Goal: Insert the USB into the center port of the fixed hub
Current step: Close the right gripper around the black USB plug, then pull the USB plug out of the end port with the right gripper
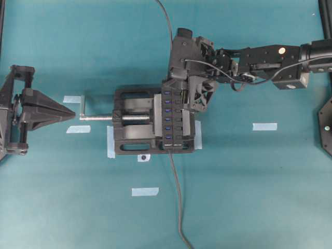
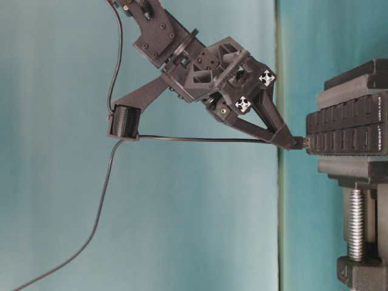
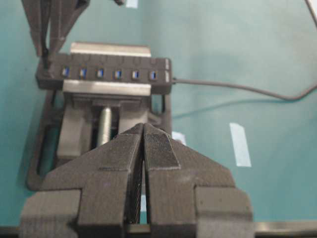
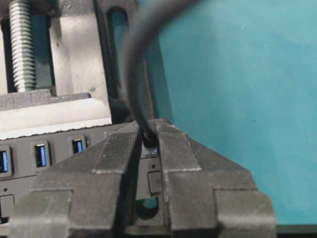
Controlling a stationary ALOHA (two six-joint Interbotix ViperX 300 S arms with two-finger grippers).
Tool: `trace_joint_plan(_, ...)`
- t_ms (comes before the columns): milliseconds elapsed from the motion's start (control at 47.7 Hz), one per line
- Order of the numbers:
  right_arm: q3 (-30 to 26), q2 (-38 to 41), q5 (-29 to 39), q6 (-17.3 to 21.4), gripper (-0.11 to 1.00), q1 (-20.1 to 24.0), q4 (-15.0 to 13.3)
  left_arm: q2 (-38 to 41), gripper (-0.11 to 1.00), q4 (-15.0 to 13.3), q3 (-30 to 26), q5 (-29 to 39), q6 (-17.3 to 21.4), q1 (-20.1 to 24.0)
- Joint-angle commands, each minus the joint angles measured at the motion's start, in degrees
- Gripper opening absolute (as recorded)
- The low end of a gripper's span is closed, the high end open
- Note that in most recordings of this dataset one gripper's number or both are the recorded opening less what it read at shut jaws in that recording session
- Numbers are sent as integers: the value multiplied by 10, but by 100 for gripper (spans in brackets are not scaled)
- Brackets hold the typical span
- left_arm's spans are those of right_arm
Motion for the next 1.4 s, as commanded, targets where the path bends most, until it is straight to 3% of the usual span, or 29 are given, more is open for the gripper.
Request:
trace_joint_plan(0, -12, -7, -4, -6, 10, 4, 0, 2, 0, 1, -5, -3, -1, 0)
trace_joint_plan(566, -18, -14, 4, -2, 10, 7, 1, -8, 0, 1, -6, -4, -2, 0)
trace_joint_plan(1383, -47, -44, 72, 11, 10, 16, 9, -10, 0, 1, -5, -3, -3, 0)
